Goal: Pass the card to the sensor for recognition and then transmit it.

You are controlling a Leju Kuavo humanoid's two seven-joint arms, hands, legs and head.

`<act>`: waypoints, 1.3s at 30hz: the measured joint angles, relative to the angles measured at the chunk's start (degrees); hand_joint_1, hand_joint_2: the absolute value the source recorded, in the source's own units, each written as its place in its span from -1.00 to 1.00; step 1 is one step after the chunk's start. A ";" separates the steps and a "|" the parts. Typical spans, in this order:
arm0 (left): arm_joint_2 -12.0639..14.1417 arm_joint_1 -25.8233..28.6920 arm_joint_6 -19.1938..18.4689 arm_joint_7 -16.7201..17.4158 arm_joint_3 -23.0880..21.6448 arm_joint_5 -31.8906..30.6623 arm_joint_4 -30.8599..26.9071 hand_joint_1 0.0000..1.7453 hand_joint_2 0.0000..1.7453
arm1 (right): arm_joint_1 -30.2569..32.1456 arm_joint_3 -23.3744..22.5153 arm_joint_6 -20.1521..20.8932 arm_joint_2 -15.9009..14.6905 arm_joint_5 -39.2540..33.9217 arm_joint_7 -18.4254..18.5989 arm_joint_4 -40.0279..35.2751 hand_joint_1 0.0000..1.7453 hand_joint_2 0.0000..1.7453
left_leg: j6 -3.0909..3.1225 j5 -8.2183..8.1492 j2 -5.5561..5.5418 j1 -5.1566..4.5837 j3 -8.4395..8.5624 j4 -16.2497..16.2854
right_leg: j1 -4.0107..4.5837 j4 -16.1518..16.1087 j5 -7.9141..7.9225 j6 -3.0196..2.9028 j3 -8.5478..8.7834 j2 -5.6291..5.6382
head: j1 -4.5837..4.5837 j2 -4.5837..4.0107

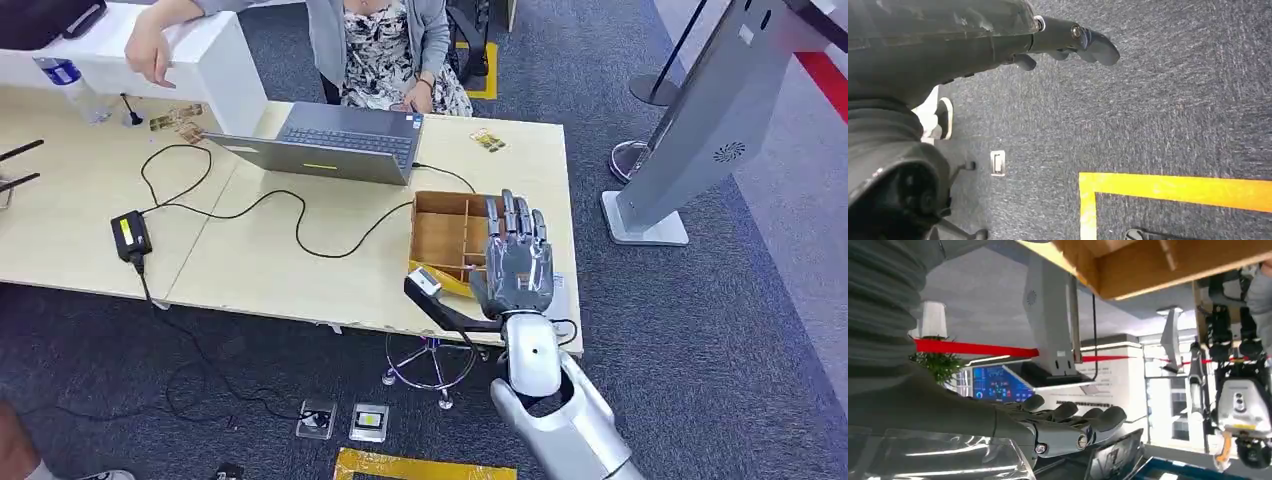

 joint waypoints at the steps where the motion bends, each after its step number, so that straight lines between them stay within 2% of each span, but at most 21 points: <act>1: 0.00 0.01 0.00 0.00 0.00 0.00 0.00 -1.00 -1.00 | -0.21 0.00 -0.18 0.33 -0.22 -0.18 1.14 -1.00 1.00 | 0.00 0.00 -0.01 0.00 -0.01 0.00 | 0.00 0.00 0.00 0.00 0.00 -0.03 | -0.02 0.00; 8: 0.02 0.01 0.15 0.00 0.00 0.24 0.00 -1.00 -1.00 | -2.30 -0.22 -1.01 1.97 -0.68 -0.75 8.69 -1.00 1.00 | 0.00 0.00 0.00 0.00 0.00 0.00 | 0.00 -0.01 0.00 0.00 0.00 0.00 | 0.00 0.00; 15: 0.31 0.07 0.02 0.00 0.02 0.35 0.00 -1.00 -1.00 | -4.40 -1.14 -1.86 2.23 -1.18 -0.84 15.13 -1.00 1.00 | 0.00 0.00 0.00 0.00 0.00 0.00 | 0.00 0.00 0.00 0.00 -0.01 0.01 | 0.00 0.00; 29: 0.61 0.05 -0.46 -0.02 0.02 -0.59 0.00 -1.00 -1.00 | -5.36 -1.62 -2.19 2.30 -2.25 -0.86 19.46 -1.00 1.00 | 0.00 0.00 0.00 0.00 0.01 0.01 | 0.00 0.00 0.00 0.00 -0.01 0.02 | -0.02 0.00; 39: 0.59 -0.51 -0.96 0.02 0.02 -2.10 0.00 -1.00 -1.00 | -5.70 -2.76 -4.61 2.30 -2.75 -0.27 22.28 -1.00 1.00 | 0.00 0.00 0.00 0.00 0.02 0.01 | 0.00 0.00 0.00 0.00 -0.01 0.02 | -0.02 0.00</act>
